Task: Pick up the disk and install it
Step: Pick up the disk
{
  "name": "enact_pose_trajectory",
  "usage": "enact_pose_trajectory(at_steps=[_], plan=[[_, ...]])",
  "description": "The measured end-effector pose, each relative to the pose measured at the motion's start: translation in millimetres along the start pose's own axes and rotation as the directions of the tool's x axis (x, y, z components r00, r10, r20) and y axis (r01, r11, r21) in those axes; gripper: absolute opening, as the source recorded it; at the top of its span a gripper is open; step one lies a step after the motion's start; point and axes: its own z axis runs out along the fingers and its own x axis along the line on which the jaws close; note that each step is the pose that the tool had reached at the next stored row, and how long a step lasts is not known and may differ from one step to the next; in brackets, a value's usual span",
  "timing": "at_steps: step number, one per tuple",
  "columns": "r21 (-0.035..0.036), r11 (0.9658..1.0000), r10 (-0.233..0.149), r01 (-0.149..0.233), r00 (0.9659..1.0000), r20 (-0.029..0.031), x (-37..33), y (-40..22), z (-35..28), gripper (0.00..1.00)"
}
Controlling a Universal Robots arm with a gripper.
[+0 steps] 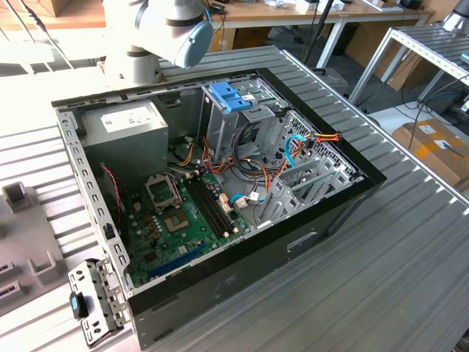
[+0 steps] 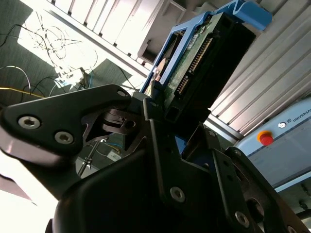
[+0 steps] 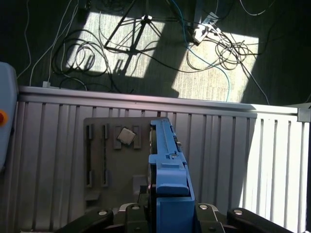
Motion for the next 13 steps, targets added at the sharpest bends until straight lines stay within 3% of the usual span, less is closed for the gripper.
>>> enact_pose_trajectory(at_steps=[13], plan=[[-0.0001,1.0000,0.000,0.000,1.0000,0.0000,2.4,-6.9,-0.3,0.37]])
